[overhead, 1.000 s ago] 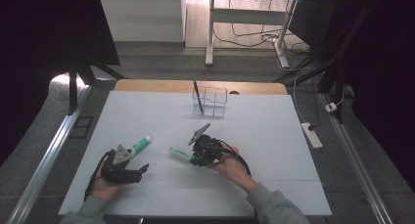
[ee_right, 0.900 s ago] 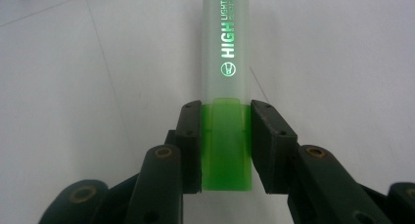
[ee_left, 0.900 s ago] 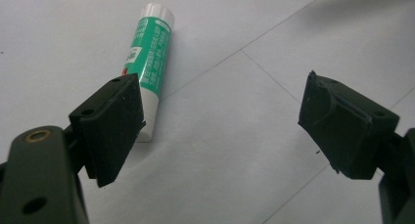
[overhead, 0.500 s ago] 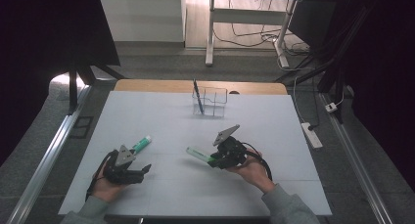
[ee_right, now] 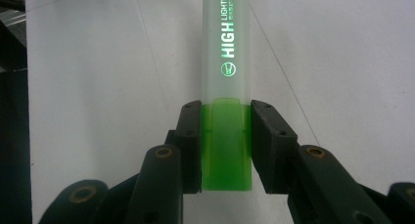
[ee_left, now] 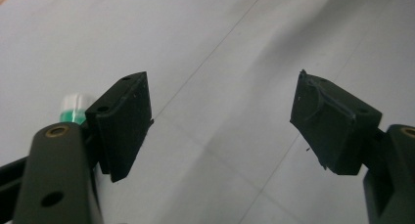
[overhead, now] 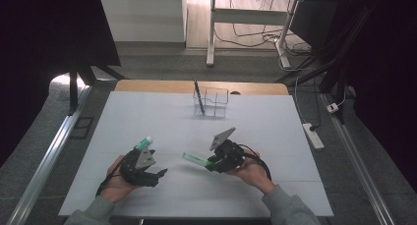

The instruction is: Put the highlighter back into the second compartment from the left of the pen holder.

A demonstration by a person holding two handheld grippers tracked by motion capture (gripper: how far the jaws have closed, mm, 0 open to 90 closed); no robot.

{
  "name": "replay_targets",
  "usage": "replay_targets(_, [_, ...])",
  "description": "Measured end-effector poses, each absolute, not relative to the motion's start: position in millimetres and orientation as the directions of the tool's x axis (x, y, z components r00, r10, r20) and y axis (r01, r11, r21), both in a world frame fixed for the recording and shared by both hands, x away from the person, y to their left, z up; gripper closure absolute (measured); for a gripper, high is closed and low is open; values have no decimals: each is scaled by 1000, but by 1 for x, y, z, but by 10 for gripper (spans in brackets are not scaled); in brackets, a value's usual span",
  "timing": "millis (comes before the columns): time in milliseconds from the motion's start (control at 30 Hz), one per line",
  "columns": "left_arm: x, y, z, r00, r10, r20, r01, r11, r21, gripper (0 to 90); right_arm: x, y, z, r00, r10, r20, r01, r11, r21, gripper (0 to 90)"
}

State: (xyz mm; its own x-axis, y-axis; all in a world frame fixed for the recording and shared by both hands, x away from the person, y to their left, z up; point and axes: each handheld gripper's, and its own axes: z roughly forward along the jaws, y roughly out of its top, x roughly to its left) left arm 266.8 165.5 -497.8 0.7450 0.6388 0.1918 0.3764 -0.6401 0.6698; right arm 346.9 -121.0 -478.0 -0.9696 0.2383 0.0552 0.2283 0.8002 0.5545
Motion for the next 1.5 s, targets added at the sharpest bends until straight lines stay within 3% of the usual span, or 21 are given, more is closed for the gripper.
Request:
replay_targets(567, [285, 124, -488, 831, 513, 215, 293, -733, 614, 218, 345, -108, -480, -983, 177, 46, 174, 832, 527, 671])
replay_targets(867, [296, 104, -490, 896, 406, 182, 253, -802, 541, 239, 340, -102, -483, -990, 136, 44, 139, 851, 506, 671])
replay_targets(1067, [299, 94, -495, 928, 334, 163, 215, -840, 498, 326, 338, -99, -484, -995, 92, 39, 99, 863, 496, 671])
replay_targets(1267, [298, 92, -499, 945, 287, 158, 183, -862, 472, 503, 336, -97, -485, -998, 56, 42, 69, 864, 499, 671])
replay_targets(1500, [295, 91, -501, 965, 224, 139, 141, -883, 448, 592, 336, -96, -487, -997, 28, 70, 60, 863, 501, 660])
